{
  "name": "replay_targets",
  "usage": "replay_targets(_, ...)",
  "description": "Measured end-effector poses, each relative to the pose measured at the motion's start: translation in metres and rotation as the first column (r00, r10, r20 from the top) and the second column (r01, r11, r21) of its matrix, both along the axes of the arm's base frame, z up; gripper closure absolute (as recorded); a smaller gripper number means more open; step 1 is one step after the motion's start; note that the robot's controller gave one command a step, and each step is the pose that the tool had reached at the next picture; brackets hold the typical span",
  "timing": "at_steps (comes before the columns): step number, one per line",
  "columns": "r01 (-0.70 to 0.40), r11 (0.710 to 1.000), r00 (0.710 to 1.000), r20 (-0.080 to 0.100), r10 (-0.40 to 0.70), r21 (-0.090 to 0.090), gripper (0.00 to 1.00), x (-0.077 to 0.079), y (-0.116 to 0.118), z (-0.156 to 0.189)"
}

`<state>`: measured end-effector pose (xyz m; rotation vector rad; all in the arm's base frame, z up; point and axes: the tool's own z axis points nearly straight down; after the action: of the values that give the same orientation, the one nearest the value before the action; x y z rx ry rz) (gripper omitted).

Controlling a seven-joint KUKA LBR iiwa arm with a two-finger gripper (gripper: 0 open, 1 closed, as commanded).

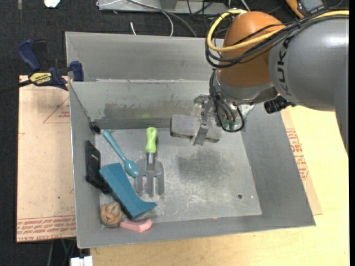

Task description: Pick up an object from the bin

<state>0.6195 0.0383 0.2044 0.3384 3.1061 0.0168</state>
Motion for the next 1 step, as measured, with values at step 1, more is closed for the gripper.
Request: replay_targets(1,-0.001,1.0,1.0,0.001,0.001,0.001,1.0,0.0005,0.0001,0.0105)
